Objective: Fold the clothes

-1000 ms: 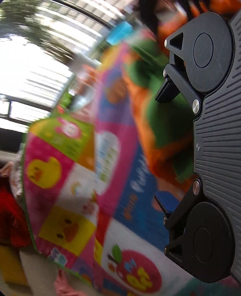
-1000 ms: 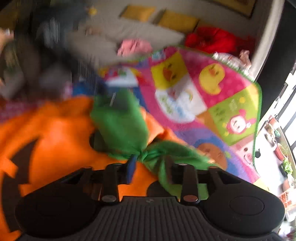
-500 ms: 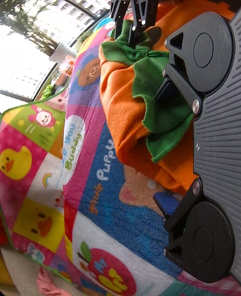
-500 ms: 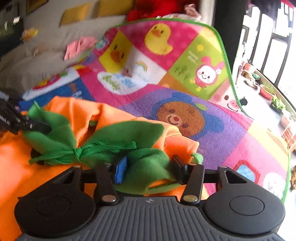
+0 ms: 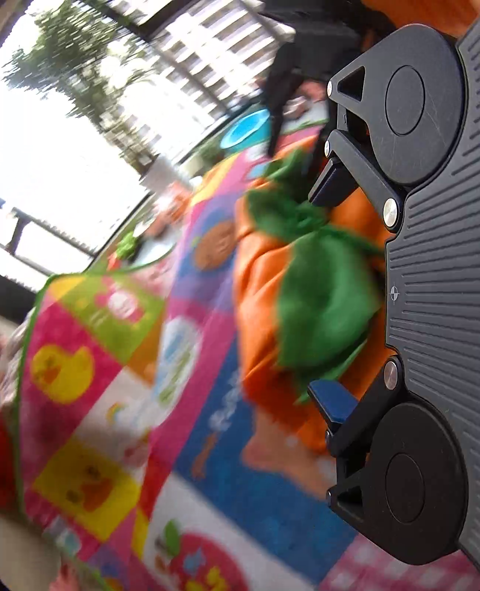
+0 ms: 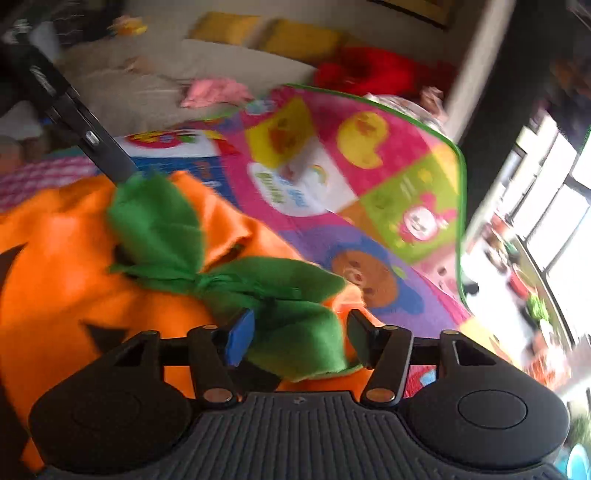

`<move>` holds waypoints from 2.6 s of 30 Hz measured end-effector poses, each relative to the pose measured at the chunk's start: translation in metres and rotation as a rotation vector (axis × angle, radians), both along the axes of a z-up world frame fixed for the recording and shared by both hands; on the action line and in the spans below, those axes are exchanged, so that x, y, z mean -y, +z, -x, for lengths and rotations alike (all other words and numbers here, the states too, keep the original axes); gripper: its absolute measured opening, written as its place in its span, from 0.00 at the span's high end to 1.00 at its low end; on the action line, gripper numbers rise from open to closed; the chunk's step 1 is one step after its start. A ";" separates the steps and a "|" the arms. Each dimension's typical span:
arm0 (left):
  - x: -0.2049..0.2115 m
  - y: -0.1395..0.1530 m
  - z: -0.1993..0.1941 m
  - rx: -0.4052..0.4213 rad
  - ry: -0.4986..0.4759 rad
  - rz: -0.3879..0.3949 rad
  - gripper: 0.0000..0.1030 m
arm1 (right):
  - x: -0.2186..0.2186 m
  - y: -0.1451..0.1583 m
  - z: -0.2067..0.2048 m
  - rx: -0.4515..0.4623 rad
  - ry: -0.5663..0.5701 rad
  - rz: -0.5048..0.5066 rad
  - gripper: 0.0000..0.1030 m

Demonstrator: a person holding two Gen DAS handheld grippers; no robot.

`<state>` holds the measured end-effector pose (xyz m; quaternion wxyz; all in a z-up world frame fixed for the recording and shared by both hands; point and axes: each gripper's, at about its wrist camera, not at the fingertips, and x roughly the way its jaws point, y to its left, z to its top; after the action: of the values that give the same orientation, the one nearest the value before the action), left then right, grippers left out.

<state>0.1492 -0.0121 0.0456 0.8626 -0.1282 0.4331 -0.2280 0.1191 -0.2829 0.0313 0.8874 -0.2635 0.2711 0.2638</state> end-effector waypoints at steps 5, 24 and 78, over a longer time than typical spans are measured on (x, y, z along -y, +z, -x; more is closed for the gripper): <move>0.003 -0.029 -0.011 -0.128 0.023 0.031 0.21 | -0.022 -0.025 -0.001 0.044 0.042 0.143 0.40; -0.006 0.048 0.020 0.116 0.033 0.109 0.69 | -0.013 0.052 0.071 0.208 0.089 0.075 0.88; -0.040 -0.033 -0.099 -0.145 0.179 0.212 0.72 | 0.060 -0.004 -0.145 -0.507 -0.348 -0.687 0.90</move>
<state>0.2484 0.0281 0.0124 0.8276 -0.2726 0.4547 -0.1847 0.2638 -0.3429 0.0270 0.8600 0.1681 0.4168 0.2415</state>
